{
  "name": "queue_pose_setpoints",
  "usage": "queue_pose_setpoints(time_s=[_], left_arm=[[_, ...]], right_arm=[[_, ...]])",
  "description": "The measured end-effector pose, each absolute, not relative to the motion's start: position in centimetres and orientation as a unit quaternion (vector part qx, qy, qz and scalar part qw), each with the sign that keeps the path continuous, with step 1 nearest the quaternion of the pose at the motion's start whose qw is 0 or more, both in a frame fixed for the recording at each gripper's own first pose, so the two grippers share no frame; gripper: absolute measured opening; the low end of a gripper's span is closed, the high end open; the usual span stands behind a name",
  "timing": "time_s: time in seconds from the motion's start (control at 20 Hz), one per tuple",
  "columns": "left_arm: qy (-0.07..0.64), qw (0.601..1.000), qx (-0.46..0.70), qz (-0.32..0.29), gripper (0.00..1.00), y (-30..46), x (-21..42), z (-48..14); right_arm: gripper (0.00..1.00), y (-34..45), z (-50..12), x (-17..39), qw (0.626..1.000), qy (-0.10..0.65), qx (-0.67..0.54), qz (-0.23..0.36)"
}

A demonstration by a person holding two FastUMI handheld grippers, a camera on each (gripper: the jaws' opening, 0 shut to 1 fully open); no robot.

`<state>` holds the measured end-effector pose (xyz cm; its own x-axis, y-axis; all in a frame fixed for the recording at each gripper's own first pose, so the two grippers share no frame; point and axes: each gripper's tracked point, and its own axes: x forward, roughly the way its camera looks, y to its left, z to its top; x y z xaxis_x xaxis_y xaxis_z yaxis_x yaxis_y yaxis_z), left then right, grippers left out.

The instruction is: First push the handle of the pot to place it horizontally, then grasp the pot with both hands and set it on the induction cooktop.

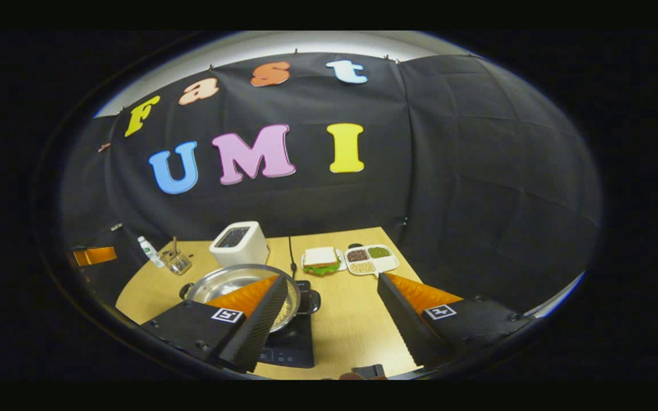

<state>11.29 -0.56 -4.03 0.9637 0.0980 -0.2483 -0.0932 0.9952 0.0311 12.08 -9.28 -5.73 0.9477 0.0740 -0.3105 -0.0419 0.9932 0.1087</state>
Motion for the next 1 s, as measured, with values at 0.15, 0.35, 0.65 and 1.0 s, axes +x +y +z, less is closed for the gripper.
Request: queue_pose_setpoints(time_s=[0.15, 0.35, 0.65, 1.0], left_arm=[[0.077, 0.994, 0.034, 0.066, 0.95, 0.4, 7.4, -1.0], [0.027, 0.994, 0.056, 0.085, 0.95, 0.9, 1.9, 1.1], [0.010, 0.995, -0.007, 0.102, 0.95, 1.0, -5.4, -1.7], [-0.020, 0.991, 0.001, 0.129, 0.95, 2.5, -9.3, -3.6]], right_arm=[[0.98, -8.8, -2.2, 9.4, 0.992, 0.108, 0.059, 0.035], [0.98, -7.3, 0.1, 5.5, 0.994, 0.071, 0.073, 0.047], [0.98, -6.8, 1.2, 0.1, 0.998, 0.013, 0.024, 0.058], [1.00, -9.4, -0.5, -4.1, 1.000, 0.005, 0.006, 0.030]])
